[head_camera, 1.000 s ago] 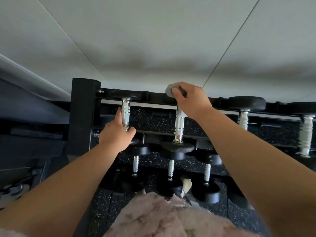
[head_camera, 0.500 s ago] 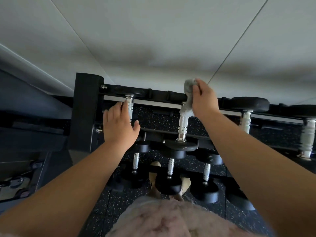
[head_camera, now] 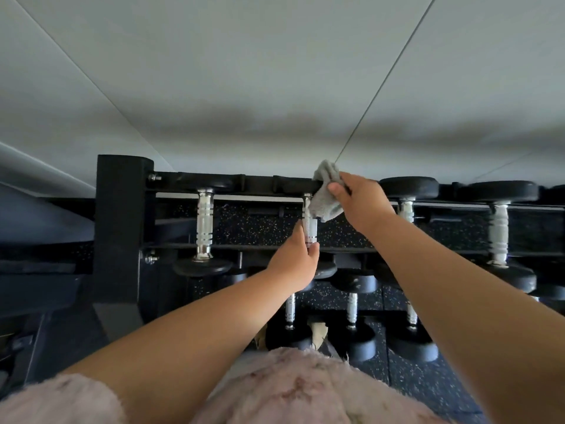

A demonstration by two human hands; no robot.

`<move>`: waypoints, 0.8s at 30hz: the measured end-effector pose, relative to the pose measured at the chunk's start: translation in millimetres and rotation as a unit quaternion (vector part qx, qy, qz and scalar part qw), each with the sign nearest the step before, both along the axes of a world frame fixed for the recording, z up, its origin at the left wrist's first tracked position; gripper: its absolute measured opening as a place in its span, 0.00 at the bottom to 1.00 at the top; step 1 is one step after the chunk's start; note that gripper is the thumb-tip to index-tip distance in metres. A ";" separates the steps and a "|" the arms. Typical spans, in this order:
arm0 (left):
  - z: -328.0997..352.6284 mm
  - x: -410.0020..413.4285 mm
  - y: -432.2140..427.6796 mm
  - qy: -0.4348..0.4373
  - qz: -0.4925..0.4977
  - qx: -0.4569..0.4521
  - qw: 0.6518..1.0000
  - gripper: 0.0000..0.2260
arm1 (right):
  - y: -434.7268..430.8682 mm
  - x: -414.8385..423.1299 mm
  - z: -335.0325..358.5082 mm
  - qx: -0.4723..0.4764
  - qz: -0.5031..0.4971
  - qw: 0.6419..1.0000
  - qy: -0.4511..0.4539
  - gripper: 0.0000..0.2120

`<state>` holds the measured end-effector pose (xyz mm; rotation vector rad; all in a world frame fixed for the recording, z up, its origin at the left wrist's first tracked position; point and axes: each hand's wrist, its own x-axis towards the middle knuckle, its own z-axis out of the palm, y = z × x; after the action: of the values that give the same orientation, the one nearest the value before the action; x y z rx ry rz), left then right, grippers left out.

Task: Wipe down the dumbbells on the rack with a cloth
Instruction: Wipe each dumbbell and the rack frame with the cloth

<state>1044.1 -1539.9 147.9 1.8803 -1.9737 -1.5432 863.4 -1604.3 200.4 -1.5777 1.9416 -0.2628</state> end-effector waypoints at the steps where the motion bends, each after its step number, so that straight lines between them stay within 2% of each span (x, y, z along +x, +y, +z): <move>1: -1.8 0.6 0.7 0.006 0.009 0.003 1.000 0.29 | -0.5 0.3 0.0 0.013 -0.031 0.999 -0.009 0.17; 4: -6.1 3.4 -0.5 0.011 0.021 0.003 1.000 0.27 | -10.3 10.6 6.9 0.010 -0.038 0.999 0.003 0.17; 8: -4.2 6.6 -2.2 0.017 0.024 -0.013 0.999 0.22 | -38.1 51.8 20.3 0.006 0.070 0.997 -0.031 0.18; 11: -1.4 6.3 -1.4 0.014 0.017 -0.023 0.999 0.20 | -58.5 68.8 20.5 0.056 0.137 0.988 0.029 0.18; 12: -1.3 6.1 -1.7 0.012 0.016 -0.020 1.000 0.20 | -63.8 67.7 18.6 0.078 0.127 0.989 0.024 0.17; 15: -3.6 8.0 -5.2 0.006 0.012 0.005 1.000 0.24 | -70.1 55.8 12.5 0.147 0.001 0.982 -0.120 0.16; 16: -4.1 8.5 -7.2 0.004 0.009 0.016 1.000 0.26 | -68.8 49.8 10.7 0.146 -0.025 0.981 -0.129 0.18; 18: -3.6 8.7 -9.2 0.005 -0.001 0.028 1.000 0.26 | -56.8 33.9 11.5 0.112 -0.023 0.993 -0.043 0.18; 20: -3.1 8.6 -8.3 0.003 -0.007 0.028 1.000 0.26 | -40.5 22.3 10.2 0.084 0.032 0.985 0.149 0.14; 21: -2.8 8.6 -8.3 0.003 -0.006 0.027 1.000 0.25 | -33.0 19.9 8.7 0.053 0.050 0.976 0.204 0.16; 22: -3.9 8.1 -8.2 0.002 -0.003 0.027 1.000 0.25 | -27.4 19.6 7.7 0.034 0.067 0.975 0.208 0.17; 23: -5.3 8.2 -7.3 -0.001 -0.001 0.027 1.000 0.25 | -24.6 22.0 5.8 0.025 0.072 0.986 0.148 0.16; 24: -7.0 7.8 -6.9 -0.008 0.000 0.027 1.000 0.25 | -22.6 26.3 11.0 0.016 0.067 0.996 0.049 0.15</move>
<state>1051.9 -1546.8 140.9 1.9175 -1.9573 -1.6015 889.6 -1626.8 211.4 -1.7203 1.8936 -0.0998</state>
